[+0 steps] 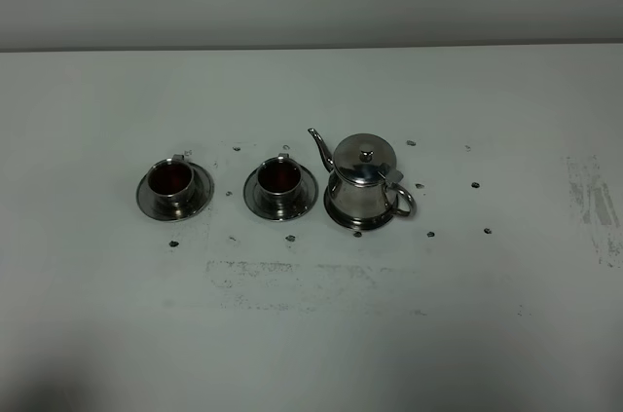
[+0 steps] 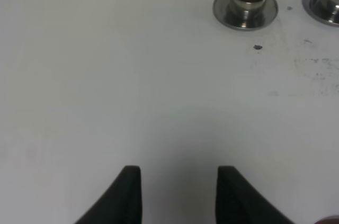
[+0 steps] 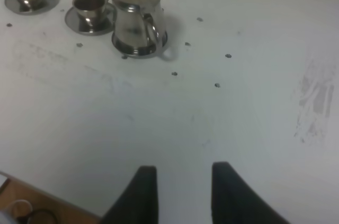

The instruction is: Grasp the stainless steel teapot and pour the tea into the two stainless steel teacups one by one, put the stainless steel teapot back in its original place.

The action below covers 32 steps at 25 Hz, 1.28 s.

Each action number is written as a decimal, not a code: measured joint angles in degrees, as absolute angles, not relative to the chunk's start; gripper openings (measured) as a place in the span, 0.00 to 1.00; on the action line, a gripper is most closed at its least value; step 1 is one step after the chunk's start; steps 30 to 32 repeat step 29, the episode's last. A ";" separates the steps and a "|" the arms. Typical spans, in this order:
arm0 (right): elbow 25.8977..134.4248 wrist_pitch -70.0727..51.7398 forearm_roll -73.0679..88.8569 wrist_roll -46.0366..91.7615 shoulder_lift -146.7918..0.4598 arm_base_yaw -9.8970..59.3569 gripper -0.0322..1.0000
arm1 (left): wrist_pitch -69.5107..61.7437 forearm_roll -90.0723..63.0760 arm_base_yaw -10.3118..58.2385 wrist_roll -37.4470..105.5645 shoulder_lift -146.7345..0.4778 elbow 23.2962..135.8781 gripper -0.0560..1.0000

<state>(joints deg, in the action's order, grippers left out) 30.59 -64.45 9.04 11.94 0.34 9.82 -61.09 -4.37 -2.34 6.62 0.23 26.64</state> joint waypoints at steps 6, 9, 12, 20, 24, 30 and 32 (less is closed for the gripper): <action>30.54 -64.45 9.10 11.94 0.39 9.82 0.26 | -61.09 -4.37 -2.34 6.62 0.23 26.64 0.41; 30.54 -64.45 9.14 11.94 0.39 9.82 0.26 | -61.09 -4.37 -2.34 6.62 0.23 26.64 0.41; 30.54 -64.45 9.21 11.94 0.39 9.82 0.26 | -61.09 -4.37 -2.34 6.62 0.23 26.64 0.41; 30.54 -64.45 10.00 11.94 0.39 9.82 0.26 | -61.09 -4.37 -2.34 6.62 0.23 26.64 0.41; 30.54 -64.45 10.11 11.94 0.39 9.82 0.26 | -61.09 -4.37 -2.34 6.62 0.23 26.64 0.41; 30.54 -64.45 10.18 11.94 0.39 9.82 0.26 | -61.09 -4.37 -2.34 6.62 0.23 26.64 0.41; 30.54 -64.45 10.18 11.94 0.39 9.82 0.26 | -61.09 -4.37 -2.34 6.62 0.23 26.64 0.41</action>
